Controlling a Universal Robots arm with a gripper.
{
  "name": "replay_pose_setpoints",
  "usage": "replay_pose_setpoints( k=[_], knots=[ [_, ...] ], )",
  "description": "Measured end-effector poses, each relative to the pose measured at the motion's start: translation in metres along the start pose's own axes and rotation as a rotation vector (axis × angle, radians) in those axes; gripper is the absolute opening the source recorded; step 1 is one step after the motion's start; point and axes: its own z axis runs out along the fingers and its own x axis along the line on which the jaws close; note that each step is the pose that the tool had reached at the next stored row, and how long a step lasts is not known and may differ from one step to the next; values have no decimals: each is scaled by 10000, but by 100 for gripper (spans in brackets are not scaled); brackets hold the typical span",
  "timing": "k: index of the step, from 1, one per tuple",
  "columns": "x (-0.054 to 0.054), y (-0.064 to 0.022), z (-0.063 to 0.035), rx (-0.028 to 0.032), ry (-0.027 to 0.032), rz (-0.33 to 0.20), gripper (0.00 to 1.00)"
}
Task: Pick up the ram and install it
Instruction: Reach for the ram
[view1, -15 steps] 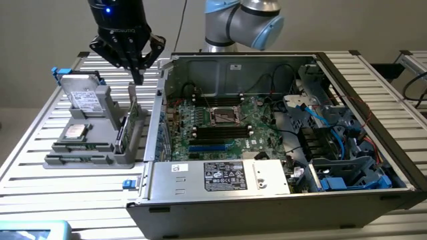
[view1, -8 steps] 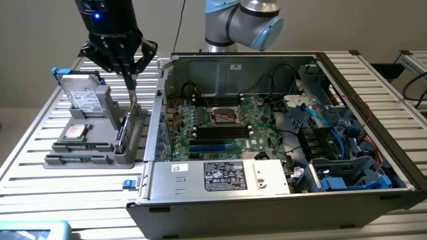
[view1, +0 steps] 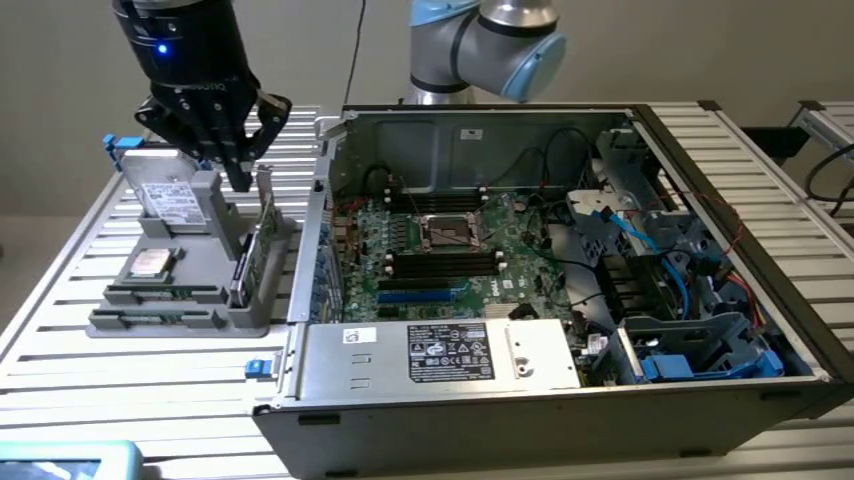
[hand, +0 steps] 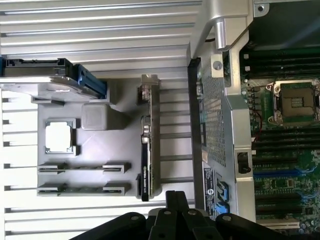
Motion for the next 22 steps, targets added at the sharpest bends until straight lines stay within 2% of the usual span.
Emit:
replay_pose_setpoints(
  k=[15,22],
  knots=[
    [422,-158,119,56,-4,1,11],
    [707,-205,167,92,-6,0,11]
  ],
)
